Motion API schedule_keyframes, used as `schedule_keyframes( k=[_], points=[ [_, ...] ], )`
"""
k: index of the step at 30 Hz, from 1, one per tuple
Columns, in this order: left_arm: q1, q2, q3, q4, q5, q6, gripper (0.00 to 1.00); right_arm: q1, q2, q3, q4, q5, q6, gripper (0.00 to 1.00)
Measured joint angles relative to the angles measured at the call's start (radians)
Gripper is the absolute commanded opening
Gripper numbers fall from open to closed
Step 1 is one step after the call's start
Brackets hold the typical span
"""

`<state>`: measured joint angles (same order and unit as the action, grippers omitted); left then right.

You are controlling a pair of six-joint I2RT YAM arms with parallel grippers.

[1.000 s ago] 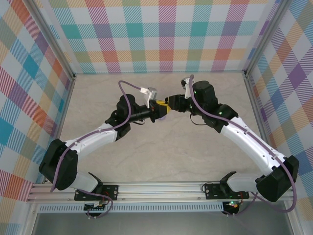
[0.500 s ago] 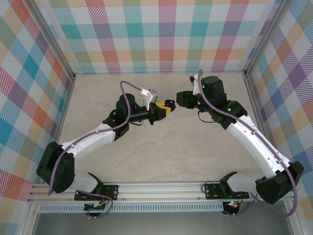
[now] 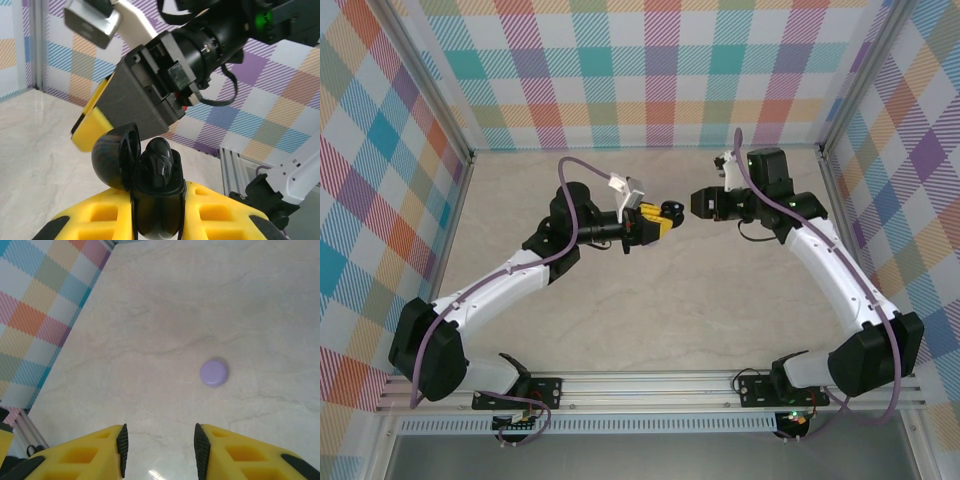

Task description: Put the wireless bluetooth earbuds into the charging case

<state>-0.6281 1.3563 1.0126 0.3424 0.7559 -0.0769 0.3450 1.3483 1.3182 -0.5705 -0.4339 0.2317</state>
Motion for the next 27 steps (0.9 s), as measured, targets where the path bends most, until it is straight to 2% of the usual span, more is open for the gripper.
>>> schedule_keyframes(
  k=[8, 13, 22, 27],
  points=[
    [-0.001, -0.002, 0.0, 0.001, 0.037, -0.013, 0.01, -0.002, 0.001, 0.0, 0.012, -0.129, -0.013, 0.37],
    [-0.001, 0.0, 0.0, 0.0, 0.023, -0.028, 0.01, -0.002, 0.0, -0.001, 0.033, -0.174, -0.013, 0.37],
    [-0.004, 0.032, 0.007, 0.006, -0.003, -0.065, 0.01, -0.012, -0.023, -0.026, 0.058, -0.181, -0.016, 0.37],
    [-0.005, 0.038, 0.016, -0.011, -0.046, -0.069, 0.02, -0.011, -0.026, -0.027, 0.053, -0.138, -0.017, 0.4]
  ],
)
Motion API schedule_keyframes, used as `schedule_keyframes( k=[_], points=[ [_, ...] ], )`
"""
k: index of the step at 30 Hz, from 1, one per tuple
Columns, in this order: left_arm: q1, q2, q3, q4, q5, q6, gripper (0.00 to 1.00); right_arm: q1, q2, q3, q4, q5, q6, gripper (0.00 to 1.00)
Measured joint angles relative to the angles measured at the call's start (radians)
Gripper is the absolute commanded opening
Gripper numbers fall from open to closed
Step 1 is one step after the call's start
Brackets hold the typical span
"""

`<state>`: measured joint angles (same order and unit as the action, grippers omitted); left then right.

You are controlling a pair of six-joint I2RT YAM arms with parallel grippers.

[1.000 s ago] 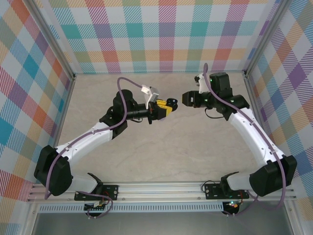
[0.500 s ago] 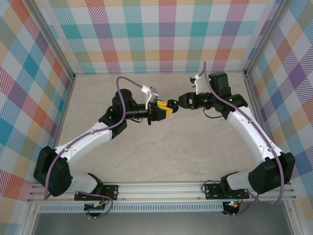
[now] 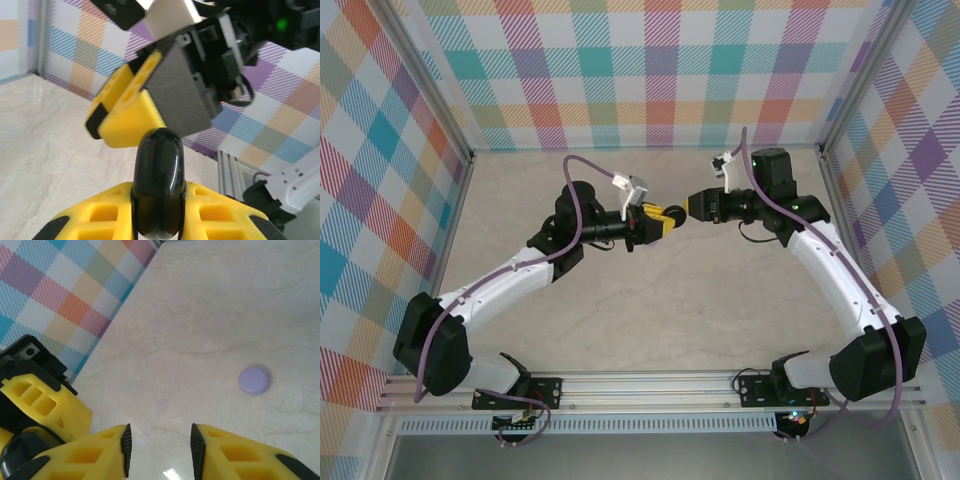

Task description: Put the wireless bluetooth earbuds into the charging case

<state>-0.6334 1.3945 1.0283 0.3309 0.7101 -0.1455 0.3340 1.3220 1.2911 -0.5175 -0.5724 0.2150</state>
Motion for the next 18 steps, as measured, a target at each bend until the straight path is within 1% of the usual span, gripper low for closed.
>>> schedule_keyframes(
  k=[9, 14, 18],
  points=[
    [0.001, 0.08, 0.031, -0.125, -0.141, -0.016, 0.02, 0.001, -0.002, 0.0, -0.09, 0.234, -0.005, 0.43],
    [0.001, 0.159, 0.032, -0.173, -0.197, -0.065, 0.02, 0.001, -0.002, 0.0, -0.109, 0.308, -0.011, 0.43],
    [0.001, 0.22, 0.031, -0.2, -0.237, -0.121, 0.03, 0.001, -0.002, -0.001, -0.114, 0.331, -0.015, 0.43]
  ],
)
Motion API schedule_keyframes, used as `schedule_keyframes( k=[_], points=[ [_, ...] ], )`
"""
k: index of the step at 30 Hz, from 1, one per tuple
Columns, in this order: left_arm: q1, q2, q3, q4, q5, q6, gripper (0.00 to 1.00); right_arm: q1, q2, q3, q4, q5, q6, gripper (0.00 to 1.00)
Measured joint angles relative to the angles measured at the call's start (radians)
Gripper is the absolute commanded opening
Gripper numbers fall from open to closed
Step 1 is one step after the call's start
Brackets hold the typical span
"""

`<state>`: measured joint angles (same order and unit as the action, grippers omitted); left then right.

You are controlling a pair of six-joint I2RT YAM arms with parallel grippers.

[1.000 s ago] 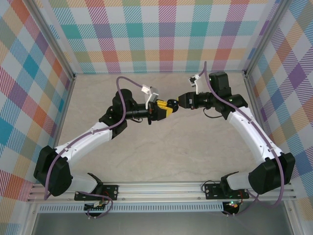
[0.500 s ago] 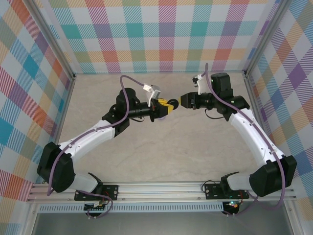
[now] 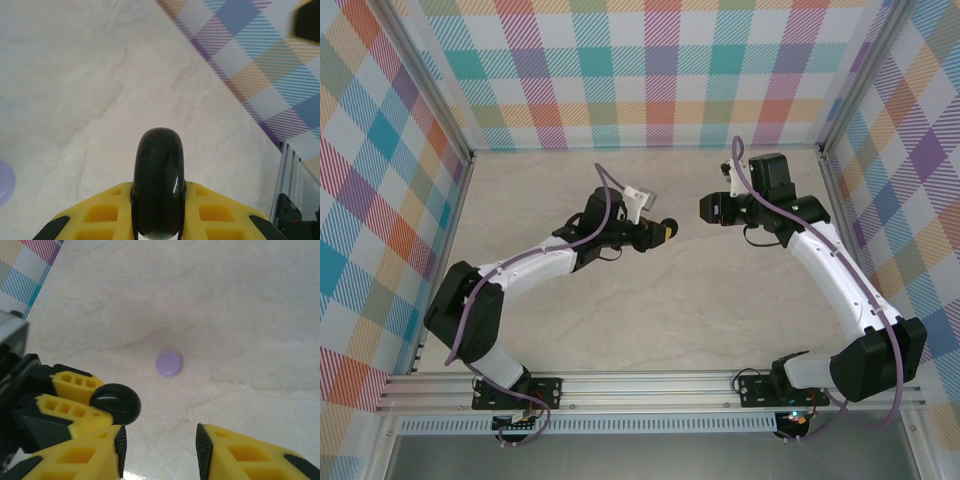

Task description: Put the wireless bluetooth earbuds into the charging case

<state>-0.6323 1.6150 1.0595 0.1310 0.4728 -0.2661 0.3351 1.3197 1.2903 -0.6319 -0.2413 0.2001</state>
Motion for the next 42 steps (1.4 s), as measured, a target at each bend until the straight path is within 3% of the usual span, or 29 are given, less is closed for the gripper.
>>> schedule_keyframes(
  k=[28, 37, 42],
  points=[
    [0.0, 0.262, -0.017, -0.053, -0.013, -0.192, 0.04, 0.0, 0.013, -0.005, -0.018, 0.018, 0.0, 0.45],
    [0.0, 0.29, -0.016, -0.056, -0.012, -0.204, 0.12, 0.0, 0.013, -0.006, -0.019, 0.021, -0.004, 0.45],
    [0.0, 0.29, -0.012, -0.069, -0.016, -0.206, 0.26, 0.0, 0.015, -0.006, -0.021, 0.022, -0.007, 0.45]
  ],
)
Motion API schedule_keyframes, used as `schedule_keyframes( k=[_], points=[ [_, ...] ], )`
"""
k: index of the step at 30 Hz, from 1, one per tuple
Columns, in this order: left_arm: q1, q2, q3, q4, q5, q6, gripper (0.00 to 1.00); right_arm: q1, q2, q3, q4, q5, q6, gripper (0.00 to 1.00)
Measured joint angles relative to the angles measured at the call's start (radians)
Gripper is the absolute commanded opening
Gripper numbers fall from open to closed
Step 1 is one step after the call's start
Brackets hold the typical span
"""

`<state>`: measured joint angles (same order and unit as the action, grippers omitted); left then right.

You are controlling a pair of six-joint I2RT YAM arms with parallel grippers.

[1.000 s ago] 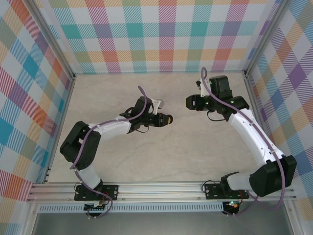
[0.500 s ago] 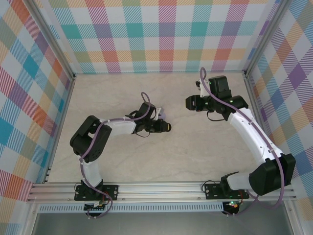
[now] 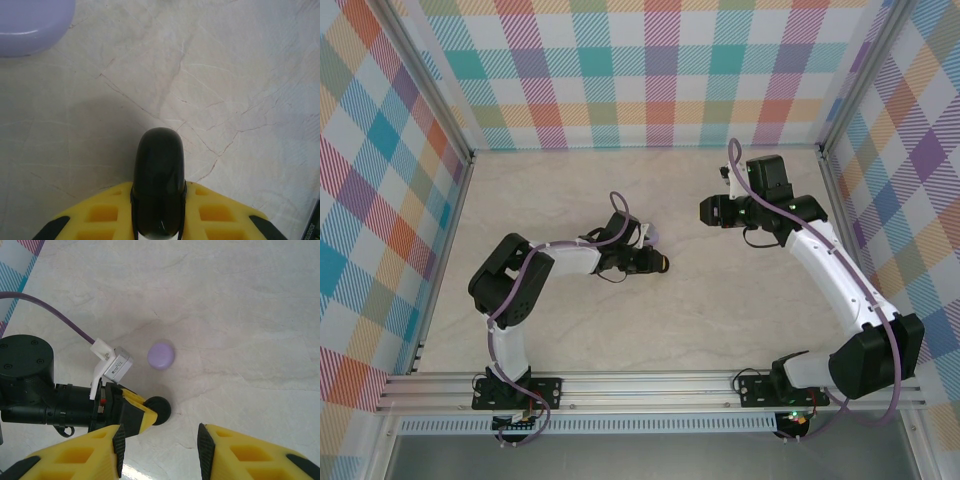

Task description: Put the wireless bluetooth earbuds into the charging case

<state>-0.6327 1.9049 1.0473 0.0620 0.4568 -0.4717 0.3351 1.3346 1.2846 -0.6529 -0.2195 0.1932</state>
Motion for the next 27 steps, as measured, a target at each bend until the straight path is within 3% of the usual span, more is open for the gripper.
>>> schedule_keyframes(
  k=[6, 8, 17, 27],
  points=[
    [0.0, 0.0, 0.003, -0.042, -0.03, 0.008, 0.54, 0.0, 0.0, -0.001, 0.0, 0.003, 0.0, 0.45],
    [0.0, -0.007, 0.003, -0.042, -0.03, 0.018, 0.59, 0.0, 0.0, -0.003, 0.0, 0.008, -0.001, 0.45],
    [0.0, -0.11, 0.003, -0.173, -0.141, 0.111, 0.67, 0.0, 0.0, -0.039, 0.006, 0.067, 0.0, 0.49],
    [0.049, -0.357, 0.004, -0.357, -0.323, 0.26, 0.72, 0.0, 0.0, -0.153, 0.043, 0.288, 0.002, 0.5]
  ],
)
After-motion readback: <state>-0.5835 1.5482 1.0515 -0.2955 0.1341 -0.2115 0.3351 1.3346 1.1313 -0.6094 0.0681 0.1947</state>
